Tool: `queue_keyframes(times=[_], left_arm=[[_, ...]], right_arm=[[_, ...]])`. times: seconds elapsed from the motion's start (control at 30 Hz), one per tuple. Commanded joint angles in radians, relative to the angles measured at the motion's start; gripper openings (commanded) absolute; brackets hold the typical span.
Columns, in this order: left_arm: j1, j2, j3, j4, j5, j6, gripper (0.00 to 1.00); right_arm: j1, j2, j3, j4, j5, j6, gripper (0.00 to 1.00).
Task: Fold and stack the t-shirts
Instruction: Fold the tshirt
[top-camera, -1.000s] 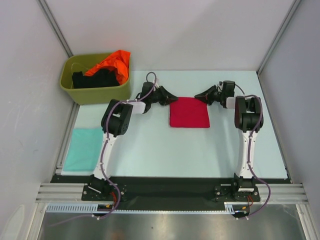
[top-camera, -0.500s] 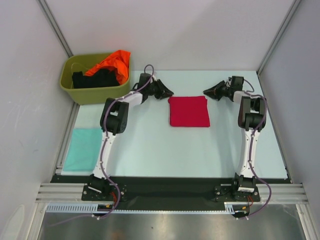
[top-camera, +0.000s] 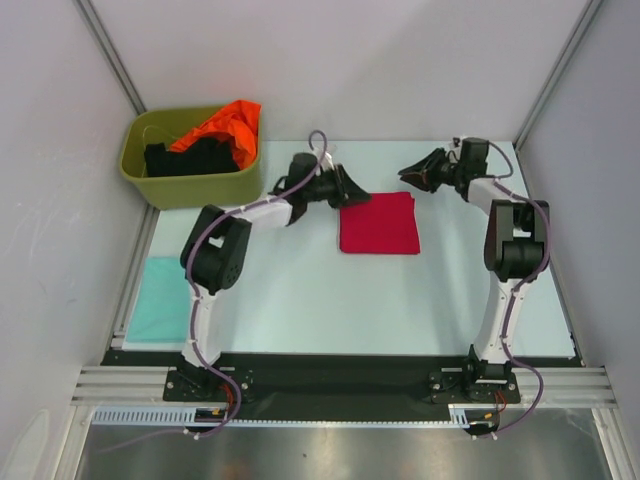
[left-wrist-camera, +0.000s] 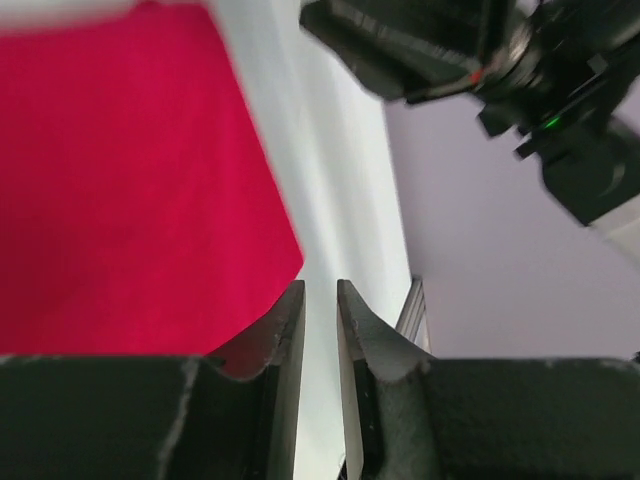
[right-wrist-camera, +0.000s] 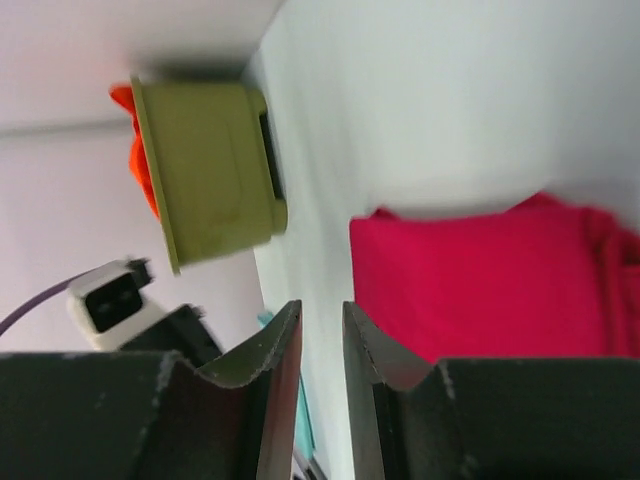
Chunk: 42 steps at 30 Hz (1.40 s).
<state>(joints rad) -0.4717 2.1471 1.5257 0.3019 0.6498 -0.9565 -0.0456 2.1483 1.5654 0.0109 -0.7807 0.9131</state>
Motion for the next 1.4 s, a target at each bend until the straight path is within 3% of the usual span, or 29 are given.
queue_keyframes(times=[0.0, 0.13, 0.3, 0.37, 0.5, 0.63, 0.77, 0.97, 1.23, 1.37], left_arm=[[-0.044, 0.048, -0.113, 0.104, 0.027, -0.027, 0.23], [-0.024, 0.082, -0.223, 0.187, 0.031, -0.012, 0.23], [0.03, 0.083, -0.302, 0.157, 0.065, 0.086, 0.2], [0.051, 0.011, -0.32, 0.079, 0.059, 0.158, 0.21], [0.051, -0.114, -0.297, -0.067, 0.063, 0.242, 0.25], [0.027, -0.187, -0.331, -0.04, 0.07, 0.193, 0.26], [-0.005, -0.19, -0.387, 0.069, 0.063, 0.09, 0.26], [-0.022, -0.049, -0.403, 0.241, 0.051, -0.002, 0.24], [0.002, 0.028, -0.398, 0.158, 0.03, 0.09, 0.22], [0.007, -0.056, -0.449, 0.086, 0.033, 0.169, 0.22]], right_arm=[[0.043, 0.018, -0.169, 0.22, -0.028, 0.072, 0.28], [0.059, 0.096, -0.298, 0.432, -0.058, 0.156, 0.27], [-0.003, 0.154, -0.289, 0.423, -0.077, 0.113, 0.25], [-0.019, 0.122, -0.256, 0.359, -0.08, 0.075, 0.25], [-0.034, 0.049, -0.139, 0.041, -0.061, -0.095, 0.25], [-0.004, -0.042, -0.13, -0.008, -0.049, -0.108, 0.25], [0.074, -0.122, -0.198, 0.029, -0.029, -0.051, 0.26], [0.144, -0.148, -0.407, 0.207, -0.015, 0.03, 0.26], [0.06, -0.136, -0.646, 0.308, -0.038, -0.042, 0.25], [-0.034, -0.224, -0.676, 0.195, -0.051, -0.117, 0.26]])
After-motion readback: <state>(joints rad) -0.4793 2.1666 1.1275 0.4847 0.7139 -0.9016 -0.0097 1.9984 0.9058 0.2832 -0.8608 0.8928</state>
